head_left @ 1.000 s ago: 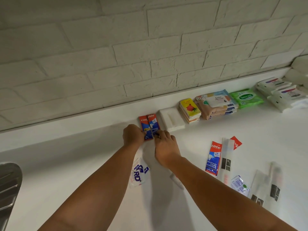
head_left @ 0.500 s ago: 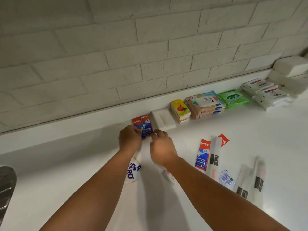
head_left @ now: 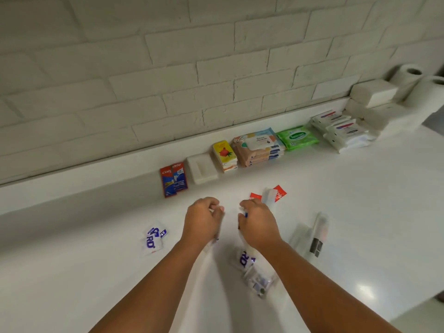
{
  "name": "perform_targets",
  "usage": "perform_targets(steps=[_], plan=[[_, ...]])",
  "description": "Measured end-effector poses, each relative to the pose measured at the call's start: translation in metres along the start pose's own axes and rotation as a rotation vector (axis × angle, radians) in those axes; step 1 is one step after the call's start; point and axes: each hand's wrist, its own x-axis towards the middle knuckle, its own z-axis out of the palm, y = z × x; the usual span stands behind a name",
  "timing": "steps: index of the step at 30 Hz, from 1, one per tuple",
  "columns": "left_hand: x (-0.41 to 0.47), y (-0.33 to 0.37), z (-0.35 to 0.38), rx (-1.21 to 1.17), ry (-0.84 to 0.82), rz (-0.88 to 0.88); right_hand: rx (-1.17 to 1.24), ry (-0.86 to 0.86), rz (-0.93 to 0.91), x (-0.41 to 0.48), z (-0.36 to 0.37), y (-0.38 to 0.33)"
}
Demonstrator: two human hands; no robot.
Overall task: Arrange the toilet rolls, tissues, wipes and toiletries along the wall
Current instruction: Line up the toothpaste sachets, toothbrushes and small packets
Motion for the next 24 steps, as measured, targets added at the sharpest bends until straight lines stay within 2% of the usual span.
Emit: perform_targets(steps=[4,14,20,24], plan=[[-0.010,0.023,0.033,0.055,-0.081,-0.029,0.037,-0.040,0.058,-0.008,-0.016,0.030],[-0.016,0.063,0.080,0.349,-0.140,-0.145,0.093,-0.159,-0.019,-0.002,-0.022,0.060],[-0.010,0.070,0.083,0.293,-0.175,-0.280,0.120,-0.249,-0.017,0.008,-0.026,0.071],[-0.013,0.066,0.080,0.174,-0.106,-0.297,0.205,-0.269,0.014,0.015,-0.031,0.073]])
